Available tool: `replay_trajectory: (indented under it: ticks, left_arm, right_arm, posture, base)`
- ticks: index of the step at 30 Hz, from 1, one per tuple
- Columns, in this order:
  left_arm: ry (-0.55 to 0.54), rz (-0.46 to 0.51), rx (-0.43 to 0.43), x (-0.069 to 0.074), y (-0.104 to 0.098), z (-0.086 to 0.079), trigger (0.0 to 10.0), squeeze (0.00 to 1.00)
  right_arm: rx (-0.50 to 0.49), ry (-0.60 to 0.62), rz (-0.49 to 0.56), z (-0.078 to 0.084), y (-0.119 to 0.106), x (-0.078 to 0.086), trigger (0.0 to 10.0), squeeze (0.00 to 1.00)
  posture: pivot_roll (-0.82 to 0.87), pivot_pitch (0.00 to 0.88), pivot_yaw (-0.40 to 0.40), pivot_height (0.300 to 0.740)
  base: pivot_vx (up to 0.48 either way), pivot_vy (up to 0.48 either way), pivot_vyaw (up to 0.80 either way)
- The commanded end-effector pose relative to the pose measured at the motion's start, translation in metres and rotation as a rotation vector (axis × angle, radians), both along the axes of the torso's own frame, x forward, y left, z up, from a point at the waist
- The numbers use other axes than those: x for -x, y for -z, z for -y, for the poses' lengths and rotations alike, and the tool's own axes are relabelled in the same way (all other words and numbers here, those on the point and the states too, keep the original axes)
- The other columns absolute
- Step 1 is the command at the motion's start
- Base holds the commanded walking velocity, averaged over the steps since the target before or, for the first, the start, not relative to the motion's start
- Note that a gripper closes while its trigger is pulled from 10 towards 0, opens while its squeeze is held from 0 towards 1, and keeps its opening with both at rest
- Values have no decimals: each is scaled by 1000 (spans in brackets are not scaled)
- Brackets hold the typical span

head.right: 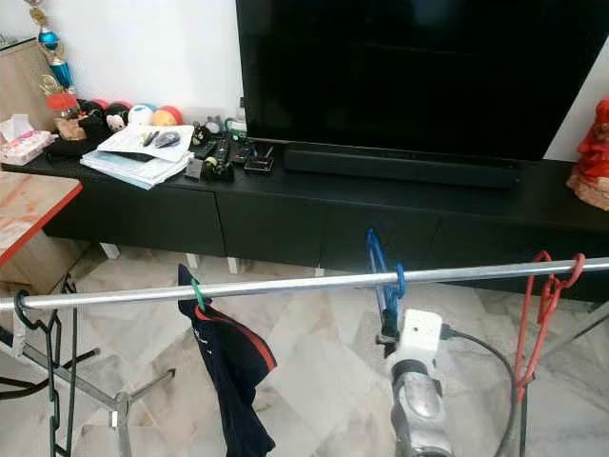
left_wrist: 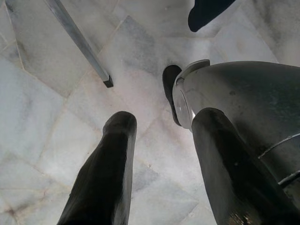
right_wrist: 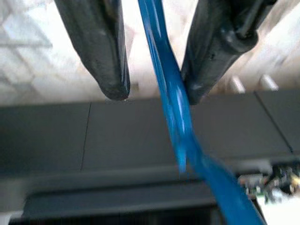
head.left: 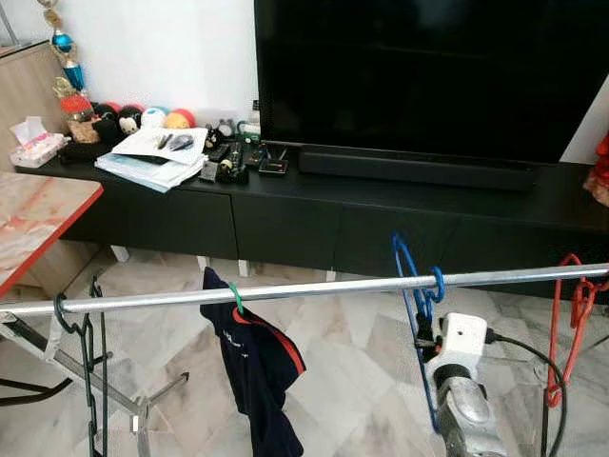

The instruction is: Hang hanger

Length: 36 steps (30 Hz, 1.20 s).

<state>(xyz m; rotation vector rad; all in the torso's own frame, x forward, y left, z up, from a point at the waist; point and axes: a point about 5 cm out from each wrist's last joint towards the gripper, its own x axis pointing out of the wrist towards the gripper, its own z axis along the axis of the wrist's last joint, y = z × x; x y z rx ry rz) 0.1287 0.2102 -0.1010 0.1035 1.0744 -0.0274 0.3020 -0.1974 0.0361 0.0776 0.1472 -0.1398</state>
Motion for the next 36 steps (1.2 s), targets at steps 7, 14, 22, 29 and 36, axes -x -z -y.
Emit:
replay_trajectory:
  ticks: [7,14,22,29,36]
  left_arm:
    - [36,-30,14,6,3,3,10000,0]
    - [37,-34,1,2,-2,-13,10000,0]
    - [37,-33,-3,2,-3,-16,10000,0]
    - [38,-32,-1,2,-3,-17,10000,0]
    - [35,-30,-1,0,-3,-17,10000,0]
  right_arm:
    - [10,-9,62,-4,-5,15,10000,835]
    - [9,-55,31,-12,5,39,10000,820]
    - [17,-52,14,-9,4,49,10000,553]
    - [19,-51,16,-10,0,59,10000,0]
    - [59,-362,-246,-34,40,78,10000,0]
  posture:
    - [29,0,-22,740]
    - [21,0,-24,740]
    - [22,0,-30,740]
    - [22,0,-35,740]
    - [17,0,-40,740]
  base:
    - [0,0,0]
    - [0,0,0]
    - [0,0,0]
    - [0,0,0]
    - [0,0,0]
